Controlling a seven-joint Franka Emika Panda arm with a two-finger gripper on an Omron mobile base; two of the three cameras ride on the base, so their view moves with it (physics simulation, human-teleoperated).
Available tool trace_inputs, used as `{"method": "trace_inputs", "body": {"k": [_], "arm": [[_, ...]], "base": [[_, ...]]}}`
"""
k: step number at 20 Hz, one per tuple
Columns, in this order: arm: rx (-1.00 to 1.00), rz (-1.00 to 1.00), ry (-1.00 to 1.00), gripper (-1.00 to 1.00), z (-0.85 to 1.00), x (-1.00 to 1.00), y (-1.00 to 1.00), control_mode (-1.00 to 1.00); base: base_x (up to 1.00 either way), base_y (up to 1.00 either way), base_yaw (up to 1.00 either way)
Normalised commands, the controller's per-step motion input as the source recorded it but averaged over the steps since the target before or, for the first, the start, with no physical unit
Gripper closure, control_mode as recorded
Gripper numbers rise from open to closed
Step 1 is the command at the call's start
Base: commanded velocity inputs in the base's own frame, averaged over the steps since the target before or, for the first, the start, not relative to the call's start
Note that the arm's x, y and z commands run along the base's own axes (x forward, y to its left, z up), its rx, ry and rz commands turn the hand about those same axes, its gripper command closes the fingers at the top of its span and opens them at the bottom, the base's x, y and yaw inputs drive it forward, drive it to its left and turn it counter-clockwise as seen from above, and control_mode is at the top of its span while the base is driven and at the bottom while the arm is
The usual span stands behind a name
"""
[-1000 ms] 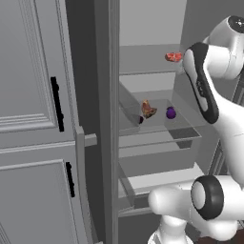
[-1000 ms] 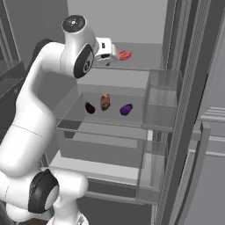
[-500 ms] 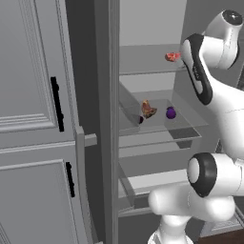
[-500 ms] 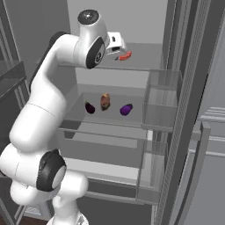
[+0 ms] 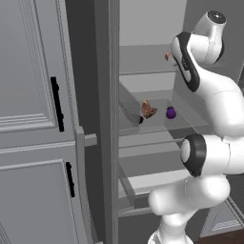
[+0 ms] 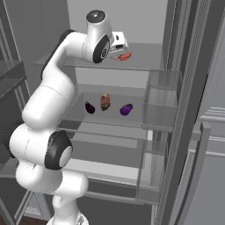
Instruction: Place one eggplant and one steak in each tupperware on the nearby counter, to pack two identical lunches.
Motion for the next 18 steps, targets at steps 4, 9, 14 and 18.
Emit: {"method": "trace_inputs", "body": {"k": [4,9,14,18], "arm": [[0.00,0.03,0.05,-1.00,-0.11,0.62,0.00,-1.00],[0.00,0.03,0.02,-1.00,-0.03,0.49,-0.04,-1.00],[0.00,0.04,0.00,-1.00,-0.06,0.47,-0.03,-1.00],[0.00,0.04,0.00,-1.00,-0.09,0.39,-0.06,-1.00]], "base": [[0.00,0.00,0.00],[0.00,0.00,0.00],[0.00,0.00,0.00],[0.00,0.00,0.00]]}}
